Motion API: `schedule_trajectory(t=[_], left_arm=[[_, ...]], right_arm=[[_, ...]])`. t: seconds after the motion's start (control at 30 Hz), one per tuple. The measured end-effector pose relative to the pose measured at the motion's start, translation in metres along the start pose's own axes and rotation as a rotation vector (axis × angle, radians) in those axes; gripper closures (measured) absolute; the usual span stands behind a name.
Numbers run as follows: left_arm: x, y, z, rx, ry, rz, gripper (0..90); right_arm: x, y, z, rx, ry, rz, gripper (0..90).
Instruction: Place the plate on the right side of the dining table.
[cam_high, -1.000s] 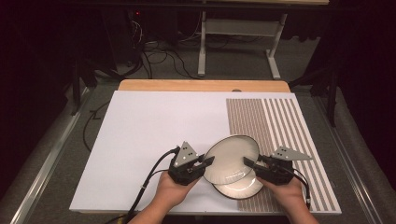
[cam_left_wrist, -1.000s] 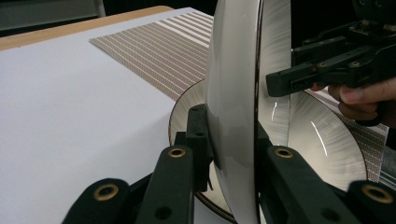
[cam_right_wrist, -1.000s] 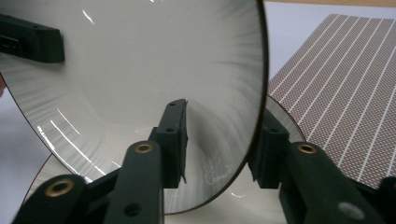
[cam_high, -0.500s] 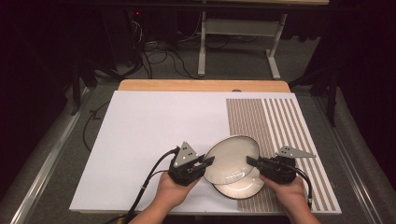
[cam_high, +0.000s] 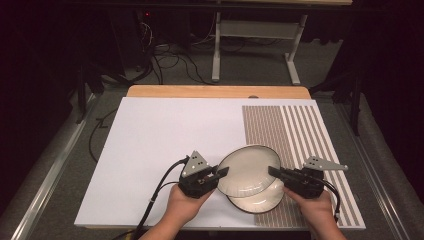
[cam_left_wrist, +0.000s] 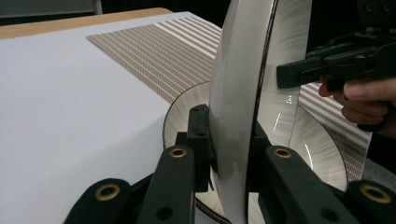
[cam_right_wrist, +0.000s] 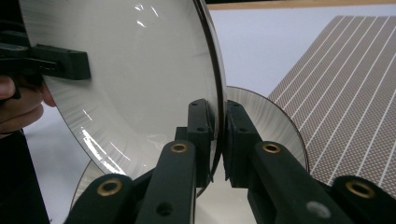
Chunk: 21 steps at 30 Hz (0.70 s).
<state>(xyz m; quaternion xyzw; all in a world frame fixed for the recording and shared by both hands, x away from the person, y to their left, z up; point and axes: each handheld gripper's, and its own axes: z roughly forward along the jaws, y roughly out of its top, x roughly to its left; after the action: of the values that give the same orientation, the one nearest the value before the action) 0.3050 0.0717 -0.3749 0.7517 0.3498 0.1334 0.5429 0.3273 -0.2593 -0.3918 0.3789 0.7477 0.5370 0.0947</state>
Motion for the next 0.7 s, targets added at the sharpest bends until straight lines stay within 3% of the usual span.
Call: schedule_trajectory(t=[0.23, 0.4, 0.7], left_arm=[[0.001, -0.001, -0.003, -0.053, -0.004, -0.017, 79.5], [0.004, 0.002, -0.003, -0.068, -0.036, -0.048, 80.1], [0.011, 0.018, 0.018, 0.024, -0.063, -0.035, 80.1]], right_arm=[[0.002, 0.002, -0.002, -0.011, 0.001, -0.019, 86.1], [0.004, 0.005, -0.006, -0.033, -0.004, -0.021, 86.6], [-0.004, 0.013, -0.016, -0.057, -0.057, -0.012, 87.3]])
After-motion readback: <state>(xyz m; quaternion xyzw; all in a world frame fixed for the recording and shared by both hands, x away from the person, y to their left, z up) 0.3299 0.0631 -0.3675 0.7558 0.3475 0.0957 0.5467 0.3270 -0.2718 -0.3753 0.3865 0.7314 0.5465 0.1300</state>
